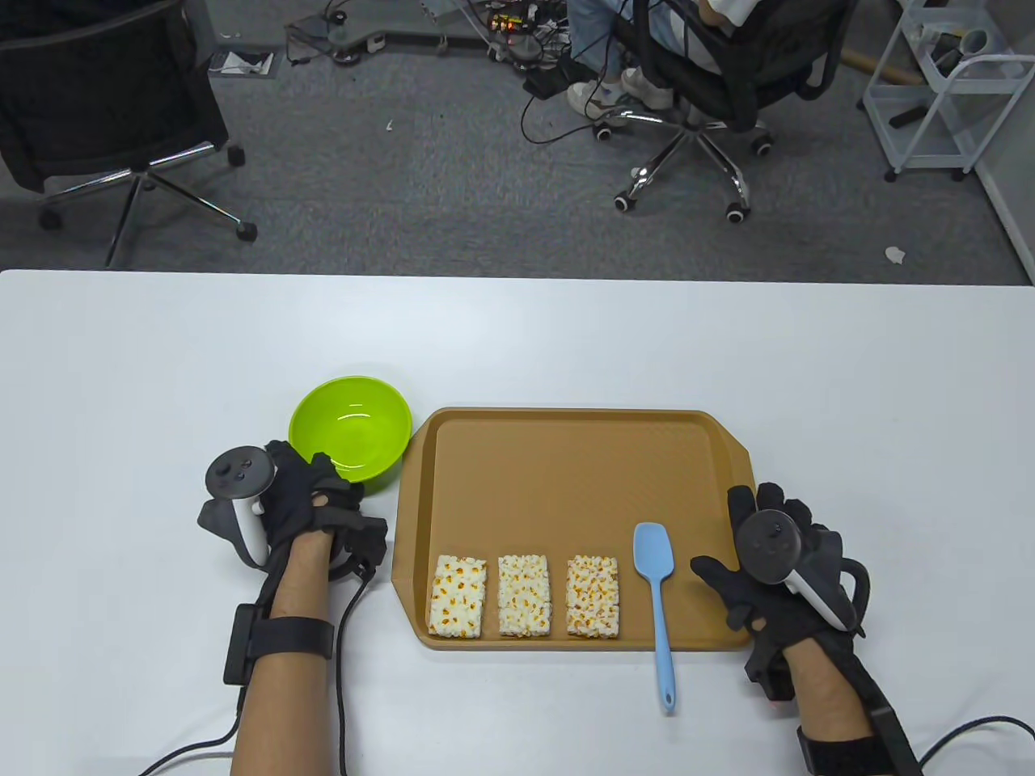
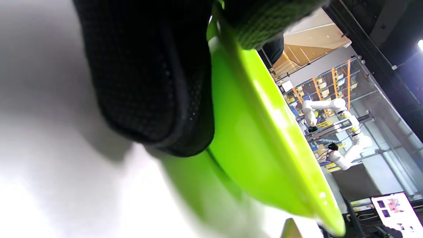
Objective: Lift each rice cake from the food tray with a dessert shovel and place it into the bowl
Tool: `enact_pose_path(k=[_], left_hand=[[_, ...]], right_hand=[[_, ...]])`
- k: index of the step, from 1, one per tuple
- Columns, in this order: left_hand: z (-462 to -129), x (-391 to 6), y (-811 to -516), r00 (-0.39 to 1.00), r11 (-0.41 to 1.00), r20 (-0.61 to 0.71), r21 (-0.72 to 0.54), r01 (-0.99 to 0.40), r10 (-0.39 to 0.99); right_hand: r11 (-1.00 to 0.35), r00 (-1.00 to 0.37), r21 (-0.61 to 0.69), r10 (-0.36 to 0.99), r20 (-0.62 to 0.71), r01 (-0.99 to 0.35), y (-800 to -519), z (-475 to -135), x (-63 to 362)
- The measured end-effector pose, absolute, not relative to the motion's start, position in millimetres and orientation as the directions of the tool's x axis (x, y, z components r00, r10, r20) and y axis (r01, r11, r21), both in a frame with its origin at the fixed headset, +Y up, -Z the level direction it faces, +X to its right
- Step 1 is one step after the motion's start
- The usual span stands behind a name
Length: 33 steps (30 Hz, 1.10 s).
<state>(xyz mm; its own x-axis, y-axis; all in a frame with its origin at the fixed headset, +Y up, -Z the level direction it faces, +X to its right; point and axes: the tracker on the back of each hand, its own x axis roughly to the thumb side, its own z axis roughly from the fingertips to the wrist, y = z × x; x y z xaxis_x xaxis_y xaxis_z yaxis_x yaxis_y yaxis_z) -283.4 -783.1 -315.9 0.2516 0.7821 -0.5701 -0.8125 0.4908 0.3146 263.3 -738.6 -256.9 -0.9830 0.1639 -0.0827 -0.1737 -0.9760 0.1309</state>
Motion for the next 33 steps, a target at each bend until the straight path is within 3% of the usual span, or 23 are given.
enact_pose_path(k=[6, 11, 15, 22, 29, 33], left_hand=[[-311.4, -288.7, -781.6, 0.115, 0.366, -0.536, 0.389, -0.846, 0.836], [-300.3, -285.6, -760.1, 0.103, 0.305, -0.464, 0.384, -0.871, 0.88], [-296.1, -266.9, -744.4, 0.133, 0.271, -0.414, 0.295, -0.916, 0.9], [-296.1, -207.3, -738.7, 0.224, 0.272, -0.36, 0.091, -0.958, 0.906], [-288.8, -141.2, -737.6, 0.268, 0.235, -0.321, -0.138, -0.962, 0.908], [-280.4, -106.6, -733.7, 0.313, 0.252, -0.274, -0.238, -0.938, 0.909]], right_hand=[[-0.973, -0.976, 0.094, 0.202, -0.087, -0.21, -736.7, -256.4, 266.2], [-0.916, -0.917, 0.07, 0.388, -0.097, -0.395, -737.1, -257.7, 266.8], [-0.802, -0.803, 0.056, 0.59, -0.09, -0.595, -736.0, -258.5, 266.1], [-0.597, -0.601, 0.069, 0.795, -0.082, -0.799, -739.4, -260.7, 264.2], [-0.331, -0.357, 0.186, 0.925, -0.13, -0.925, -749.4, -260.5, 253.6], [-0.24, -0.29, 0.266, 0.942, -0.167, -0.934, -753.5, -259.3, 246.4]])
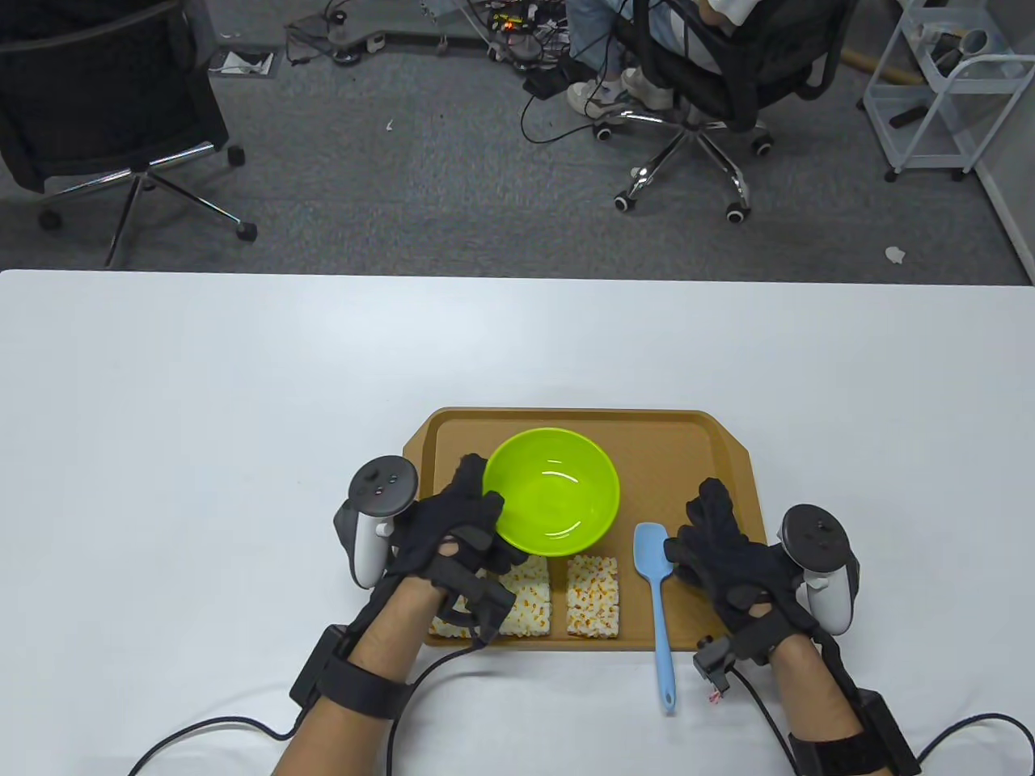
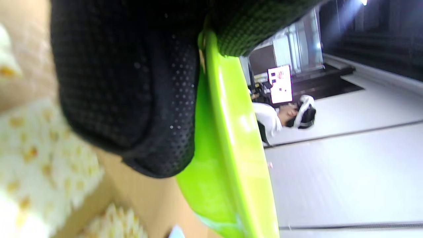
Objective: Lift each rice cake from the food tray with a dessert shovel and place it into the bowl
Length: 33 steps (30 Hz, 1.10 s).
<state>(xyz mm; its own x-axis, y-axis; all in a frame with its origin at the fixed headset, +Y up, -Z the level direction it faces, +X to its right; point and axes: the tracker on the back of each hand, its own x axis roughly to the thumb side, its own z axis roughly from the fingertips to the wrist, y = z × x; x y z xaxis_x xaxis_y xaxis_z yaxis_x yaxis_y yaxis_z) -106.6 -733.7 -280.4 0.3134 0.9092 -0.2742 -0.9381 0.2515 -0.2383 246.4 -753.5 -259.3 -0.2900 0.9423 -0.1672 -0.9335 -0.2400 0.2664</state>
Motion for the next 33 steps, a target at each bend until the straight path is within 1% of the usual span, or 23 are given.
enact_pose_path(k=[5, 7, 9, 12, 14, 16, 17, 18, 19, 20, 21, 23, 24, 25, 26, 27, 28, 30, 31, 33], left_hand=[[-269.8, -79.8, -733.8, 0.291, 0.213, -0.252, -0.295, -0.932, 0.923], [-267.1, -73.4, -733.7, 0.287, 0.202, -0.251, -0.316, -0.927, 0.925], [-264.7, -68.4, -734.1, 0.311, 0.221, -0.245, -0.334, -0.916, 0.918], [-264.4, -68.5, -736.2, 0.303, 0.217, -0.233, -0.332, -0.918, 0.924], [-264.7, -68.7, -737.7, 0.281, 0.187, -0.246, -0.345, -0.92, 0.928], [-265.1, -68.3, -738.3, 0.265, 0.171, -0.226, -0.364, -0.916, 0.937], [-264.6, -68.3, -736.8, 0.262, 0.167, -0.209, -0.387, -0.907, 0.942], [-263.3, -68.9, -732.9, 0.25, 0.166, -0.158, -0.412, -0.896, 0.955], [-260.8, -71.6, -727.1, 0.257, 0.195, -0.1, -0.412, -0.89, 0.961], [-258.5, -76.0, -716.9, 0.274, 0.242, -0.033, -0.38, -0.893, 0.961], [-258.0, -79.8, -710.7, 0.301, 0.279, 0.003, -0.383, -0.881, 0.954], [-255.1, -101.5, -693.9, 0.537, 0.539, 0.106, -0.328, -0.776, 0.837], [-253.8, -111.1, -690.9, 0.621, 0.624, 0.116, -0.289, -0.726, 0.775], [-251.7, -127.0, -690.1, 0.736, 0.738, 0.106, -0.214, -0.64, 0.669], [-250.8, -137.2, -691.6, 0.791, 0.791, 0.091, -0.178, -0.585, 0.606], [-249.0, -154.5, -696.2, 0.861, 0.857, 0.042, -0.137, -0.497, 0.507], [-247.6, -170.1, -701.8, 0.905, 0.897, -0.001, -0.129, -0.422, 0.425], [-244.4, -197.1, -713.9, 0.951, 0.94, -0.073, -0.143, -0.309, 0.301], [-242.8, -208.1, -719.3, 0.96, 0.951, -0.1, -0.145, -0.275, 0.262], [-239.2, -228.4, -731.4, 0.955, 0.954, -0.168, -0.137, -0.267, 0.243]], right_hand=[[-0.161, -0.234, 0.321, 0.951, -0.202, -0.933, -757.3, -257.8, 238.8], [-0.106, -0.191, 0.348, 0.956, -0.221, -0.931, -759.5, -256.9, 234.6], [-0.036, -0.139, 0.375, 0.958, -0.25, -0.926, -760.6, -255.7, 229.8], [-0.023, -0.113, 0.32, 0.958, -0.265, -0.947, -761.3, -254.5, 230.8], [-0.016, -0.108, 0.319, 0.956, -0.274, -0.948, -761.5, -254.6, 231.6], [-0.012, -0.105, 0.305, 0.951, -0.292, -0.952, -760.3, -254.5, 233.3], [-0.014, -0.103, 0.285, 0.948, -0.3, -0.959, -759.2, -254.3, 235.0], [-0.016, -0.101, 0.268, 0.947, -0.304, -0.963, -758.0, -254.2, 236.9], [-0.014, -0.094, 0.258, 0.95, -0.298, -0.966, -756.3, -254.7, 240.1], [-0.009, -0.083, 0.241, 0.95, -0.302, -0.97, -754.4, -255.2, 244.9], [-0.005, -0.075, 0.223, 0.949, -0.307, -0.975, -753.0, -255.4, 248.9], [-0.021, -0.07, 0.16, 0.948, -0.31, -0.987, -750.5, -257.7, 263.1], [-0.023, -0.066, 0.139, 0.948, -0.311, -0.99, -750.0, -258.6, 268.6], [-0.029, -0.061, 0.105, 0.947, -0.315, -0.994, -749.1, -259.6, 276.9], [-0.031, -0.053, 0.075, 0.946, -0.32, -0.997, -748.3, -260.0, 282.4], [-0.04, -0.045, 0.021, 0.945, -0.324, -0.999, -746.6, -260.4, 290.7], [-0.058, -0.045, -0.028, 0.945, -0.323, -0.998, -745.5, -260.9, 298.7], [-0.076, -0.036, -0.109, 0.944, -0.327, -0.991, -743.6, -260.9, 312.8], [-0.08, -0.029, -0.141, 0.943, -0.331, -0.987, -743.7, -260.7, 318.6], [-0.075, 0.002, -0.208, 0.937, -0.35, -0.975, -744.5, -259.7, 332.2]])
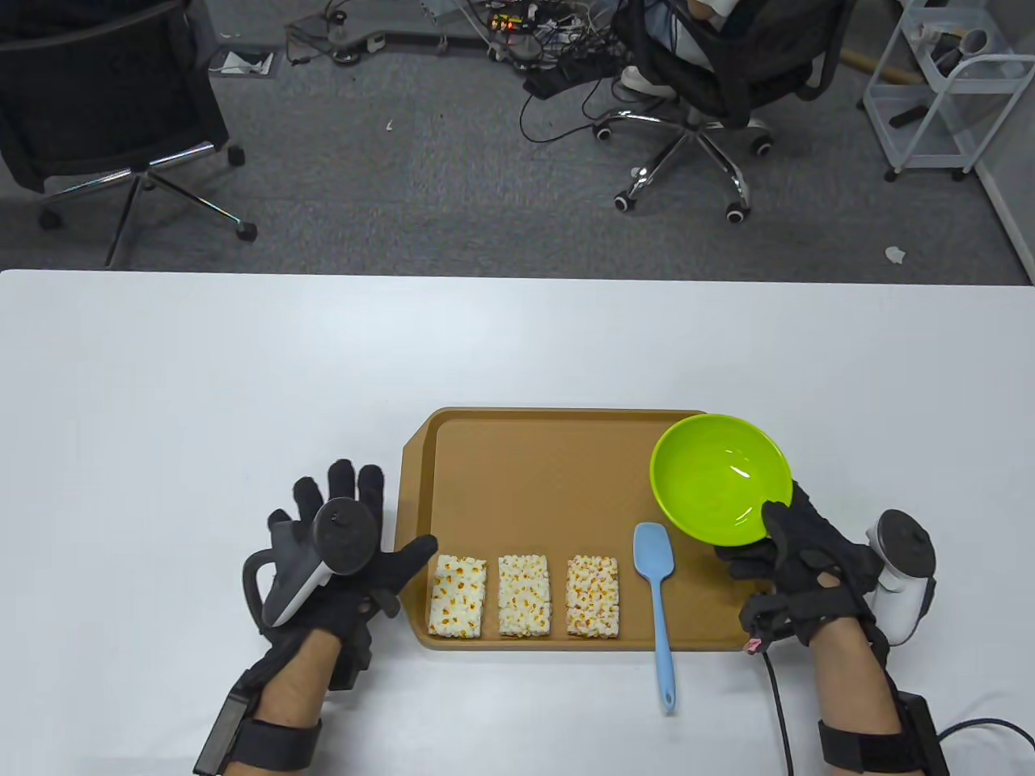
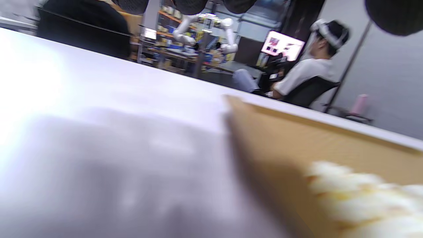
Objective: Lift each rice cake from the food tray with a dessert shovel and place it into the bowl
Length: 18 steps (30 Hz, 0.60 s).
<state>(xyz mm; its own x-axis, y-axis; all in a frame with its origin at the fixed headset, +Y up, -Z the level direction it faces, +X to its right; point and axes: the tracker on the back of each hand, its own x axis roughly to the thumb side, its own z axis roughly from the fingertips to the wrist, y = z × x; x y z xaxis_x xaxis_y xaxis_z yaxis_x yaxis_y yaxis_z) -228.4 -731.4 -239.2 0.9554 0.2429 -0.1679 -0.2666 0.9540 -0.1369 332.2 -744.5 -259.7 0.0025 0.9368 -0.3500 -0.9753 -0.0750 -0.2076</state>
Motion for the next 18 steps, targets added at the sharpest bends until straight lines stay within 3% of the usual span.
enact_pose_path(k=[10, 18], left_hand=[[-241.8, -259.1, -751.1, 0.91, 0.925, -0.285, -0.145, -0.352, 0.301], [-243.3, -259.6, -751.8, 0.906, 0.915, -0.27, -0.151, -0.374, 0.325]], right_hand=[[-0.229, 0.005, -0.456, 0.889, -0.457, -0.86, -763.7, -261.4, 384.4], [-0.399, -0.077, -0.504, 0.836, -0.544, -0.766, -773.0, -262.2, 402.0]])
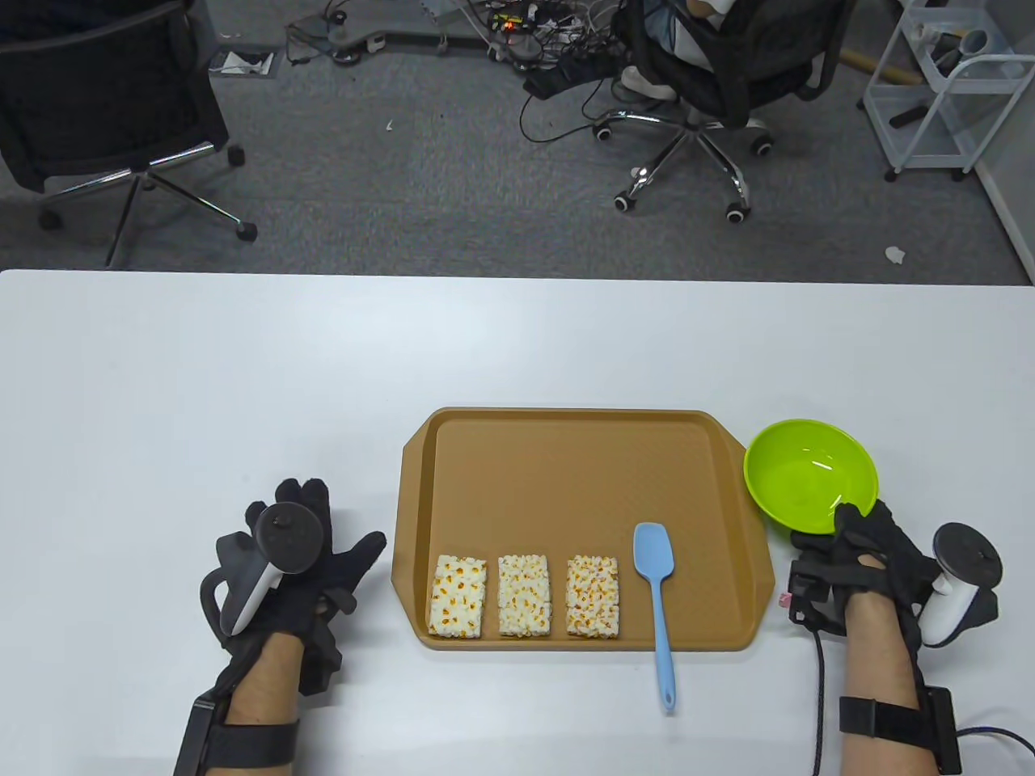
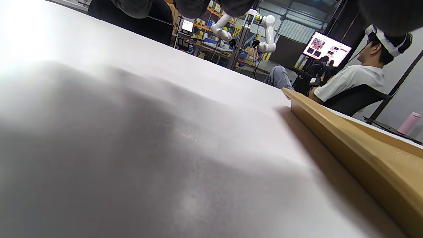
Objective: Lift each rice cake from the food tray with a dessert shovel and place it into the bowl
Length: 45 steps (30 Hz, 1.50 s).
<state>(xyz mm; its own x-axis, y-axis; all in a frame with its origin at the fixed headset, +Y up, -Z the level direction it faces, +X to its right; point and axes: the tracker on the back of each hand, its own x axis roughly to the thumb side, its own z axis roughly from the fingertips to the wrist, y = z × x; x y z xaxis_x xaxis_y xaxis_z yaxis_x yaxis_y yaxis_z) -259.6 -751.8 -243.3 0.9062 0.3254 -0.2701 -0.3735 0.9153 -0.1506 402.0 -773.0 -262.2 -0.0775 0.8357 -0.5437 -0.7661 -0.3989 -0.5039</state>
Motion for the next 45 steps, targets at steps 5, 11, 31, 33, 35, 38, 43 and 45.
enact_pose_path(k=[5, 11, 31, 33, 35, 38, 43, 45], left_hand=[[-242.9, -261.5, -750.5, 0.9, 0.912, -0.27, -0.134, -0.388, 0.343], [-241.8, -258.7, -749.5, 0.902, 0.912, -0.247, -0.121, -0.392, 0.354], [-245.8, -263.5, -761.3, 0.898, 0.905, -0.305, -0.183, -0.383, 0.318], [-246.4, -263.5, -762.7, 0.898, 0.904, -0.308, -0.189, -0.383, 0.316], [-246.6, -263.6, -763.5, 0.896, 0.903, -0.311, -0.191, -0.384, 0.315], [-246.1, -263.8, -762.7, 0.896, 0.904, -0.314, -0.189, -0.384, 0.315], [-246.1, -263.6, -762.3, 0.896, 0.903, -0.312, -0.189, -0.385, 0.317], [-246.2, -263.1, -762.5, 0.896, 0.902, -0.308, -0.192, -0.387, 0.319]], right_hand=[[-0.457, -0.086, -0.524, 0.807, -0.585, -0.719, -777.1, -261.2, 406.1], [-0.571, -0.159, -0.531, 0.761, -0.629, -0.626, -768.7, -257.5, 407.6], [-0.888, -0.874, -0.292, 0.426, -0.233, -0.355, -673.2, -218.7, 275.4], [-0.949, -0.917, -0.086, 0.317, -0.242, -0.305, -685.8, -217.7, 246.4], [-0.946, -0.947, 0.157, 0.249, -0.201, -0.282, -705.3, -214.7, 218.6], [-0.947, -0.986, 0.297, 0.078, -0.149, -0.12, -721.2, -210.5, 195.4], [-0.931, -0.994, 0.359, 0.028, -0.107, -0.064, -737.9, -210.8, 180.1], [-0.951, -0.993, 0.306, 0.009, -0.119, -0.045, -739.9, -213.0, 178.7]])
